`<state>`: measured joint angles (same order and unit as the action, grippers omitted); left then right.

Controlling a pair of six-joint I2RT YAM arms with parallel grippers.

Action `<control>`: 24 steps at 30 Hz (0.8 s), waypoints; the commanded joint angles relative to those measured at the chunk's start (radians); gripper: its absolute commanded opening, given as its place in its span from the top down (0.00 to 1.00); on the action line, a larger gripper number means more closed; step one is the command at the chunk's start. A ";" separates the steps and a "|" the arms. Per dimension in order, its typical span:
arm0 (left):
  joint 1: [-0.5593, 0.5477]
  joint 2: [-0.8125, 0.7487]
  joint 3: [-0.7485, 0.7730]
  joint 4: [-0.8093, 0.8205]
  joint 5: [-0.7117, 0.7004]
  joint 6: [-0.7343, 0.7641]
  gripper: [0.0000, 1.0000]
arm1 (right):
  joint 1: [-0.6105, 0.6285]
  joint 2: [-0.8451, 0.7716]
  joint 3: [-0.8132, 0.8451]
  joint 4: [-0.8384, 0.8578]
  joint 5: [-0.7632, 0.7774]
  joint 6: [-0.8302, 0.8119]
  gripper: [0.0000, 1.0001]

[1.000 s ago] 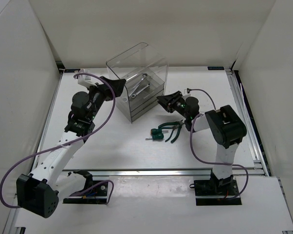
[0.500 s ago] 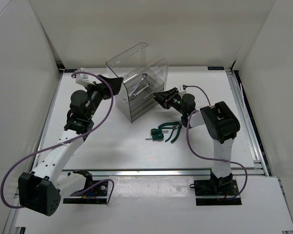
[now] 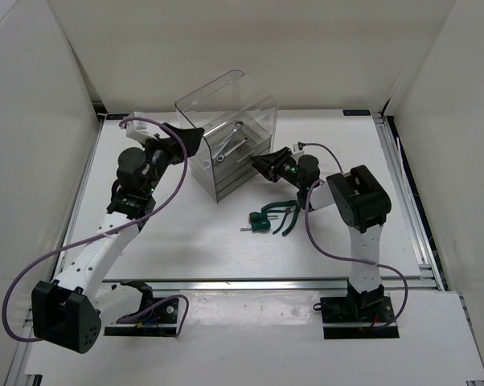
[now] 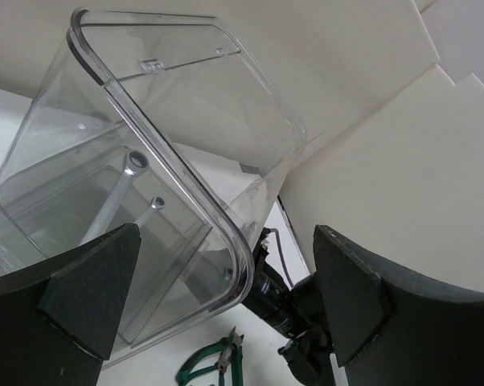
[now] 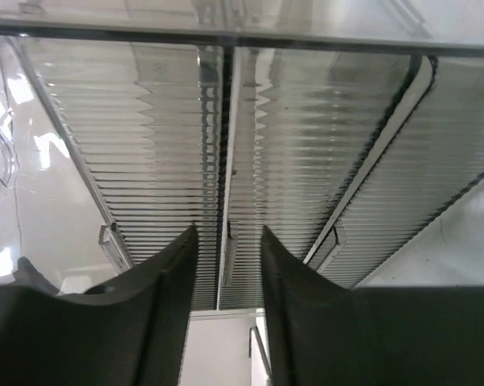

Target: Sort the tools into containers

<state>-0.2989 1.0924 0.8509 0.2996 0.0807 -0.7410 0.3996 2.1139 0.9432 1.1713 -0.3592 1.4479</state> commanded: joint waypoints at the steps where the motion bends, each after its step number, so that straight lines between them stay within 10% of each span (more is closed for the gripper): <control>1: 0.007 -0.006 0.033 0.018 0.017 0.000 0.01 | 0.012 0.027 0.052 0.040 -0.012 0.015 0.62; 13: 0.006 -0.006 0.019 0.038 0.017 -0.029 0.01 | 0.012 0.055 0.057 0.094 -0.043 0.074 0.98; 24: 0.007 0.046 -0.006 0.148 0.005 -0.087 0.01 | -0.038 -0.046 -0.095 0.076 -0.089 0.046 1.00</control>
<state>-0.2962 1.1244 0.8509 0.3943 0.0864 -0.8040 0.3840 2.1227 0.8944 1.2377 -0.4095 1.5181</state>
